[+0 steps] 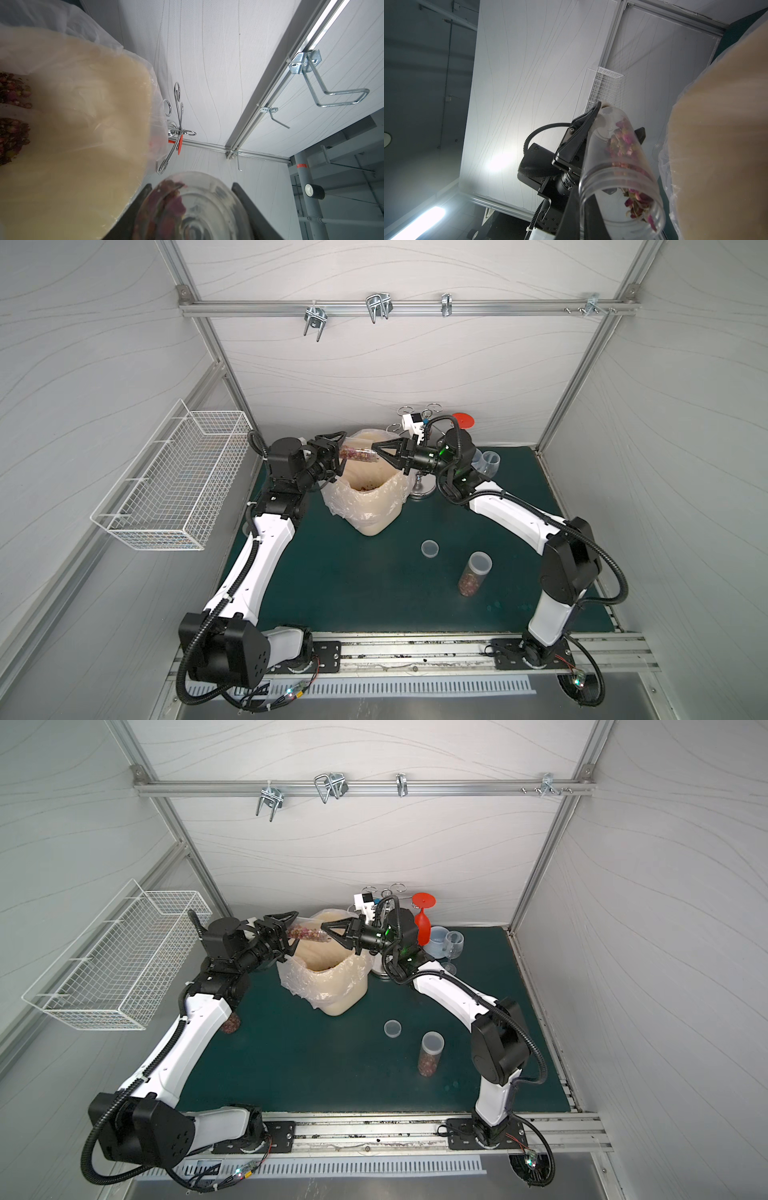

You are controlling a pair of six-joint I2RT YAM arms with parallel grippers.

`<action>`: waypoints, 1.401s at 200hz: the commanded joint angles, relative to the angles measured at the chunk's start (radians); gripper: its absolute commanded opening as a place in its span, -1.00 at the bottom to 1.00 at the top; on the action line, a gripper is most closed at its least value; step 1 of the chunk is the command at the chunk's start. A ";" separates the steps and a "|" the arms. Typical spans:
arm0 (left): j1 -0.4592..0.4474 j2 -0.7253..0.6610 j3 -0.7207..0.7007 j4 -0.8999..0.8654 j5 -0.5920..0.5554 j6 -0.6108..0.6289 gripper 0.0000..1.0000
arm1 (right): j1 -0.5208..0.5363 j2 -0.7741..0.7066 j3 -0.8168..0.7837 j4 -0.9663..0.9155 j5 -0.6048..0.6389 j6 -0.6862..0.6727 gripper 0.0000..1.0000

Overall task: Empty the moldy dried flower tea in the jars
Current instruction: Pour the moldy dried flower tea into the trash bin.

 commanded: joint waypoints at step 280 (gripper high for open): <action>0.051 -0.011 0.134 -0.211 -0.193 0.467 -0.85 | -0.104 -0.310 -0.172 -0.455 0.012 -0.527 0.70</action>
